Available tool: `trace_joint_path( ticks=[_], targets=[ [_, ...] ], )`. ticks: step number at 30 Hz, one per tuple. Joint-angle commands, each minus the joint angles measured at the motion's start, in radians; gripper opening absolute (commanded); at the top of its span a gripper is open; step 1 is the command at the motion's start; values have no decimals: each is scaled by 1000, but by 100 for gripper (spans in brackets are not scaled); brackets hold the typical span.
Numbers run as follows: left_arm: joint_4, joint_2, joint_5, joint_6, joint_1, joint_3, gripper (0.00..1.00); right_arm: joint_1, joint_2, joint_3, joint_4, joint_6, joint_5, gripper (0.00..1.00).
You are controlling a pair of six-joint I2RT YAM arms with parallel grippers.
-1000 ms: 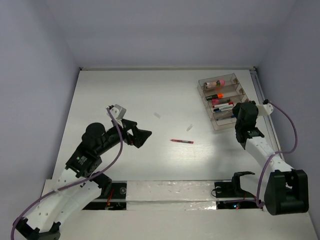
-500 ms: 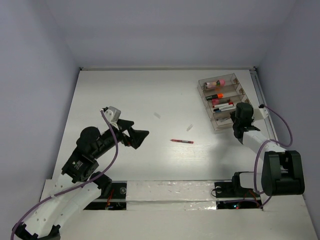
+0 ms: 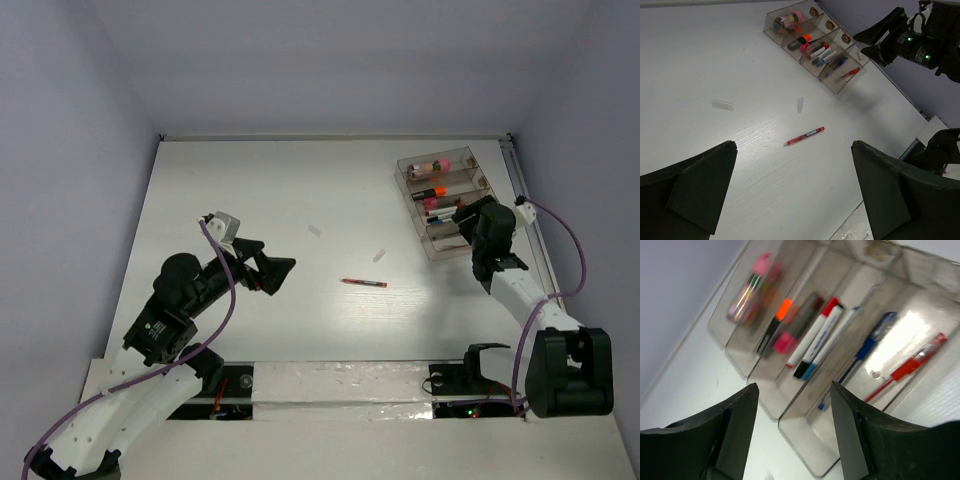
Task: Sort the stationery into containers
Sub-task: Place the pen in the storage box, then pick up the pen from the center of the board.
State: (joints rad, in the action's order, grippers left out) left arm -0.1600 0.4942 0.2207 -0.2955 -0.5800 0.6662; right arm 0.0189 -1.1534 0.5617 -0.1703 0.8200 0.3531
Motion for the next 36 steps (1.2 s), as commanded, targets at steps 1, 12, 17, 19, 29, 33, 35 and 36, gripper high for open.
trace_joint_path(
  ticks=[1,12,17,19,29,33,35,36],
  targets=[
    [27,-6,-29,6,12,29,99,12,41,99,-11,-238,-263,64],
    [45,69,-60,18,40,52,99,533,-170,417,572,-594,-520,59],
    [40,89,-99,21,40,59,99,674,-356,509,710,-703,-398,72],
    [40,87,-109,19,51,56,99,714,-394,536,741,-749,-393,74],
    [51,121,-71,13,89,50,99,794,-603,616,764,-858,-296,77],
    [59,130,-37,13,115,49,99,803,-666,641,736,-884,-273,75],
    [62,130,-23,13,128,47,99,803,-698,649,735,-897,-272,73],
    [65,130,-18,13,137,46,99,803,-707,649,733,-901,-269,69]
  ],
)
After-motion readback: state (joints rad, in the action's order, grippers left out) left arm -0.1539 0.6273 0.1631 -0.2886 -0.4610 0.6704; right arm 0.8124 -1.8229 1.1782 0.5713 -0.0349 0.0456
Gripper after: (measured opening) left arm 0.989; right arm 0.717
